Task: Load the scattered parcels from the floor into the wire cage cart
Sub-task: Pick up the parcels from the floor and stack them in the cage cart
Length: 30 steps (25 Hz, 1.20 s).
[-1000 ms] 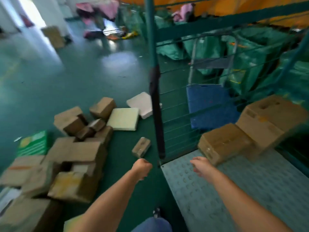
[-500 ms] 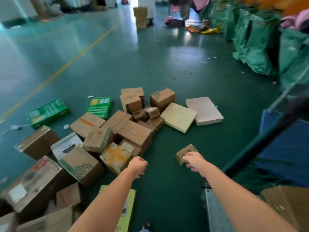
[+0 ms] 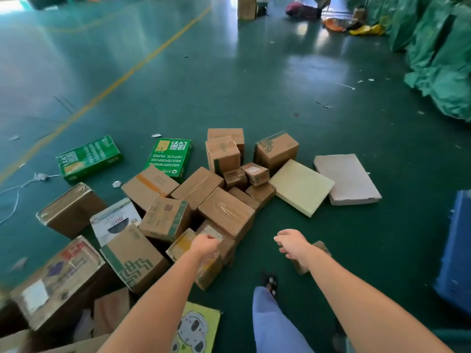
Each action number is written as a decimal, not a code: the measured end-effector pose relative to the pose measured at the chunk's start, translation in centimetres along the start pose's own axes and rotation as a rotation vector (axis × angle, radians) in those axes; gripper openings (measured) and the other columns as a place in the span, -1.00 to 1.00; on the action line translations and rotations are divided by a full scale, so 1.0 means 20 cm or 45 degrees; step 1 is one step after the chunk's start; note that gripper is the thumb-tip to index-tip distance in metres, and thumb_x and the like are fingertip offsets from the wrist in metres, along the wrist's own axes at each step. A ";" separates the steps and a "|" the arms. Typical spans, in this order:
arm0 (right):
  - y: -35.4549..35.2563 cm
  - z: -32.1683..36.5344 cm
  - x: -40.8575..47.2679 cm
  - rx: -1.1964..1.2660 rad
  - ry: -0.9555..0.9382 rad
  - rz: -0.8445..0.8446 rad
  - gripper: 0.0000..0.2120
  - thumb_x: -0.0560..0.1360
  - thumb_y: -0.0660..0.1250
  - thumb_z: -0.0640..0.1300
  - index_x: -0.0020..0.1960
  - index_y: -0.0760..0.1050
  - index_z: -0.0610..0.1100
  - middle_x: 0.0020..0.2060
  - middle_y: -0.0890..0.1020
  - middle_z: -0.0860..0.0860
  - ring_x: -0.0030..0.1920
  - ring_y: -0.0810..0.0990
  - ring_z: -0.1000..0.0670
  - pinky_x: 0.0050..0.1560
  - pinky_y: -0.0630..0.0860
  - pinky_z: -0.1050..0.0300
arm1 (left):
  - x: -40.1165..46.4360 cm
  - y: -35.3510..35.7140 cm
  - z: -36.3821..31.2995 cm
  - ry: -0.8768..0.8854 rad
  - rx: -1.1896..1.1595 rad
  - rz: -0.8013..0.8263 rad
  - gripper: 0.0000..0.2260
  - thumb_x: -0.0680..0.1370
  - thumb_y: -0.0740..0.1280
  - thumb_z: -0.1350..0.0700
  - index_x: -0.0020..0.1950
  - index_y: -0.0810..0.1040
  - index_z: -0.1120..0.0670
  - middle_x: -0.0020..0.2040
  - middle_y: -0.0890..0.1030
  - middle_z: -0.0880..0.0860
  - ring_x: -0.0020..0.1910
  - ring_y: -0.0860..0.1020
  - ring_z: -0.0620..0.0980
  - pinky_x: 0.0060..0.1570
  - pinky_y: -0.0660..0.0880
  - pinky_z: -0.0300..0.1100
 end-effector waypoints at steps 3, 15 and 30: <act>0.02 0.20 0.32 -0.041 0.003 0.043 -0.70 0.57 0.27 -0.13 0.30 0.43 -0.12 -0.02 0.53 -0.09 -0.05 0.54 -0.07 -0.03 0.53 0.04 | 0.28 -0.07 -0.16 -0.059 -0.046 -0.043 -0.78 0.61 0.24 0.15 0.26 0.44 0.10 0.14 0.54 0.11 0.08 0.55 0.04 -0.08 0.50 -0.14; 0.24 0.69 1.70 -0.157 0.227 0.232 -0.57 0.62 0.22 -0.09 0.47 0.27 -0.09 0.39 0.39 -0.05 0.31 0.42 -0.10 0.13 0.37 0.09 | 1.67 -0.21 -0.63 -0.270 0.022 -0.074 -0.70 0.60 0.27 0.07 0.32 0.45 0.11 0.11 0.53 0.05 0.10 0.52 0.04 0.14 0.50 -0.05; 1.05 -0.19 2.86 0.212 0.784 0.127 -0.18 0.56 0.30 0.07 0.57 -0.18 -0.05 0.54 0.12 -0.10 0.45 0.24 -0.21 0.41 0.25 -0.13 | 3.20 0.06 0.10 -0.354 0.342 -0.109 -0.27 0.52 0.36 -0.02 0.57 0.06 0.11 0.52 0.18 0.16 0.48 0.20 0.17 0.43 0.22 0.10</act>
Point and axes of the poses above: each hand's wrist, its own x-axis towards the middle knuckle, its own y-axis out of the palm, z = x × y, the point moved 8 cm from there along x, towards the middle knuckle
